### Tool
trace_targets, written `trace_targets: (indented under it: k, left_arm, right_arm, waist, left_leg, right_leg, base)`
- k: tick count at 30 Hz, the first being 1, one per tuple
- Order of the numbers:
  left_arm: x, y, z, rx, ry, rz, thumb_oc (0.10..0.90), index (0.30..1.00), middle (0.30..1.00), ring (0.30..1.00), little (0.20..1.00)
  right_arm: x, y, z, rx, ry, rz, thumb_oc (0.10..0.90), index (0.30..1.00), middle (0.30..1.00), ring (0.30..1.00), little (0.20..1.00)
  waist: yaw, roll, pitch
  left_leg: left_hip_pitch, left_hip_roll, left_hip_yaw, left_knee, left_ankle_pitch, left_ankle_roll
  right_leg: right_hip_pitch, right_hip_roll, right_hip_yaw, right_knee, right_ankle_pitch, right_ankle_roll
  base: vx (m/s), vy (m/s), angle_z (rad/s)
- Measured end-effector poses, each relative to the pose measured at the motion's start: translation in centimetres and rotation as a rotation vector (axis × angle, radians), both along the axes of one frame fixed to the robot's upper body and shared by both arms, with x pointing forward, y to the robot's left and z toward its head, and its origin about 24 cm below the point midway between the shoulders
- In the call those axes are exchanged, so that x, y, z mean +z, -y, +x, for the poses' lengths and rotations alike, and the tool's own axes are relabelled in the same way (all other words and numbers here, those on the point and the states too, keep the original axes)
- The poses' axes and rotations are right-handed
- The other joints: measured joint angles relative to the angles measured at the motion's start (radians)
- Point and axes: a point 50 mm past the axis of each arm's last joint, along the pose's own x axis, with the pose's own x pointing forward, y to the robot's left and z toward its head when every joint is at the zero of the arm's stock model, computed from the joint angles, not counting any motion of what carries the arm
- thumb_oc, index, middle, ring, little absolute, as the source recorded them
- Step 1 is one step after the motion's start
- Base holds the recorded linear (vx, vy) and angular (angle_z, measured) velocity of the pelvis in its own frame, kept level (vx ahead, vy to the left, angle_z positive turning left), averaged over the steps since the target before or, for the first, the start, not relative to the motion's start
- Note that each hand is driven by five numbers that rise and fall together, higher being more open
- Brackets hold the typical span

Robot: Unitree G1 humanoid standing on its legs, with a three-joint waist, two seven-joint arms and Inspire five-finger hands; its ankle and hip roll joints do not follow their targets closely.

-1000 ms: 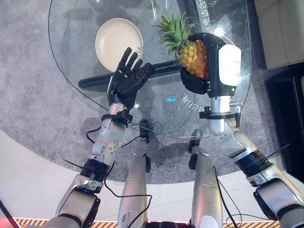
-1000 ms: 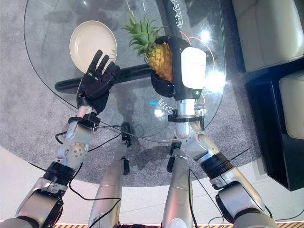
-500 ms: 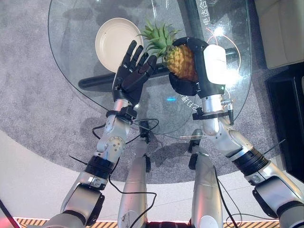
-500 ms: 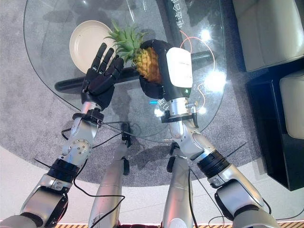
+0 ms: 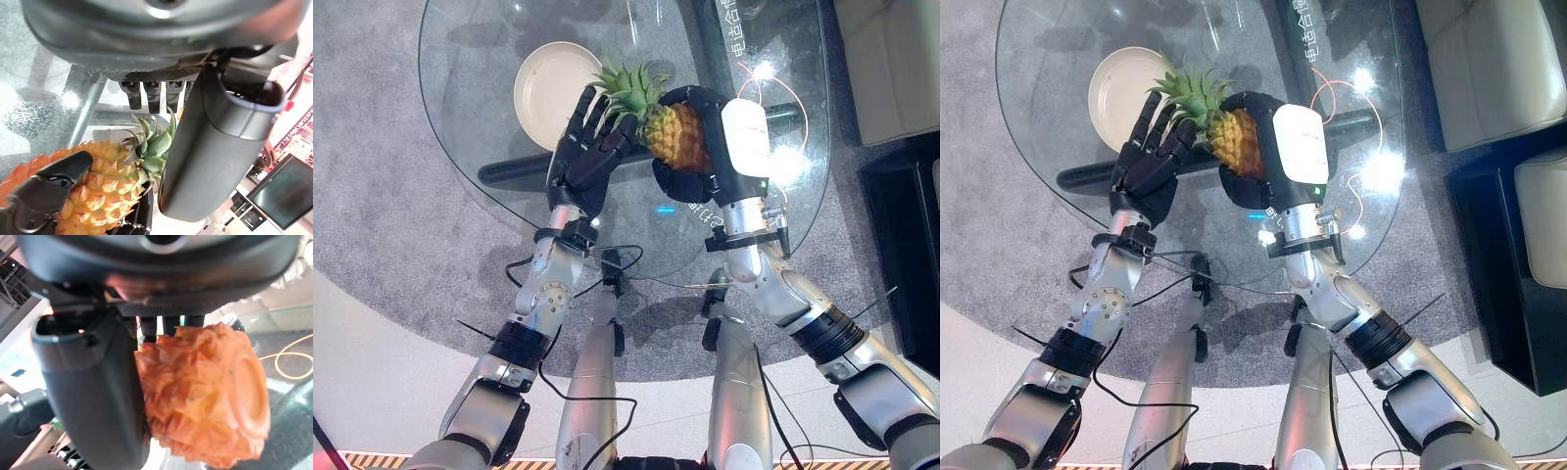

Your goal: Pick up the fruit to the plate

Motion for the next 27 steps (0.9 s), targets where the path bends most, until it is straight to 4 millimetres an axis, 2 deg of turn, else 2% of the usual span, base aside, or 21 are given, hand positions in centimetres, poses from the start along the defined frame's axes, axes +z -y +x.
trace_targets:
  k: [5,13,27]
  left_arm:
    - [-0.2,0.6,-0.1,-0.017,-0.016,-0.013,0.800,0.900,0.900,0.900,0.900]
    - [-0.5,0.4,0.0,0.068,-0.096,-0.045,0.800,0.900,0.900,0.900,0.900]
    - [0.3,1.1,-0.5,0.108,-0.111,-0.096,0.800,0.900,0.900,0.900,0.900]
  right_arm:
    - [-0.1,-0.4,-0.1,0.016,-0.008,-0.010,0.100,0.300,0.300,0.300,0.200]
    - [0.0,-1.0,-0.2,0.038,-0.029,-0.029,0.100,0.300,0.300,0.300,0.200]
    - [0.7,-1.3,0.0,0.045,-0.023,-0.038,0.100,0.300,0.300,0.300,0.200]
  waist:
    - [-0.001,0.000,0.000]
    - [0.001,0.000,0.000]
    - [0.004,0.000,0.000]
  left_leg:
    - [0.000,0.000,0.000,-0.004,0.000,0.000]
    - [0.000,0.000,0.000,-0.005,0.000,0.000]
    - [0.001,0.000,-0.001,-0.005,0.000,0.000]
  right_leg:
    - [0.000,0.000,-0.001,-0.003,0.000,0.000]
    - [0.000,0.000,-0.002,-0.004,0.000,0.000]
    - [0.002,0.000,-0.002,-0.003,0.000,0.000]
  base:
    - [0.00,0.000,0.00]
    - [0.00,0.000,0.00]
    - [0.00,0.000,0.00]
